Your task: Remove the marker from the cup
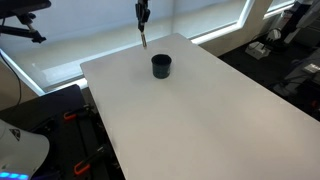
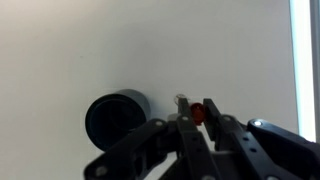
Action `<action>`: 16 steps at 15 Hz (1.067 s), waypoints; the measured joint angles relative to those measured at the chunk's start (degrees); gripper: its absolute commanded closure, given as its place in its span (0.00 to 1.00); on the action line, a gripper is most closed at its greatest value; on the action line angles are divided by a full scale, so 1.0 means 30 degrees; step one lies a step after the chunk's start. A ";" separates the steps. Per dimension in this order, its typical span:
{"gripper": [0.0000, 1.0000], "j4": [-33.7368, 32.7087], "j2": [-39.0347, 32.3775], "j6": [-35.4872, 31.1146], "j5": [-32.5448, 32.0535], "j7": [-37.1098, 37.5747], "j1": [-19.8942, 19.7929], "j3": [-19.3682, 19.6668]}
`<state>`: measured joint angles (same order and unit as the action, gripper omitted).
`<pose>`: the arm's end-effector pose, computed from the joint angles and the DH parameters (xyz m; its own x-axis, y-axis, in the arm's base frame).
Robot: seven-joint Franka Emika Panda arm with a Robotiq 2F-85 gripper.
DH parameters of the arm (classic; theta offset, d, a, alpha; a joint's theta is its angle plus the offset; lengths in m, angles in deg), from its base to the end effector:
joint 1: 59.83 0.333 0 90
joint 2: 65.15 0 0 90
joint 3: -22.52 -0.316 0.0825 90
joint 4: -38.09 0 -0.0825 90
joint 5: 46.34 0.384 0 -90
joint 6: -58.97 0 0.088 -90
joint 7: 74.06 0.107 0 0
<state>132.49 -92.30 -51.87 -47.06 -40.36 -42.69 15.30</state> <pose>0.6002 0.2613 0.3265 0.9697 -0.1681 -0.1774 -0.1594 -0.9853 0.0623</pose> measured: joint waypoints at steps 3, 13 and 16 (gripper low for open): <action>0.95 0.0736 -0.0332 -0.0108 -0.0044 0.0001 -0.0002 0.0111; 0.95 0.2509 -0.1829 -0.1939 -0.0372 0.0112 -0.0004 0.1104; 0.79 0.2515 -0.1823 -0.1964 -0.0380 0.0126 -0.0003 0.1187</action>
<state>140.03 -97.77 -57.76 -48.20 -39.99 -42.70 18.87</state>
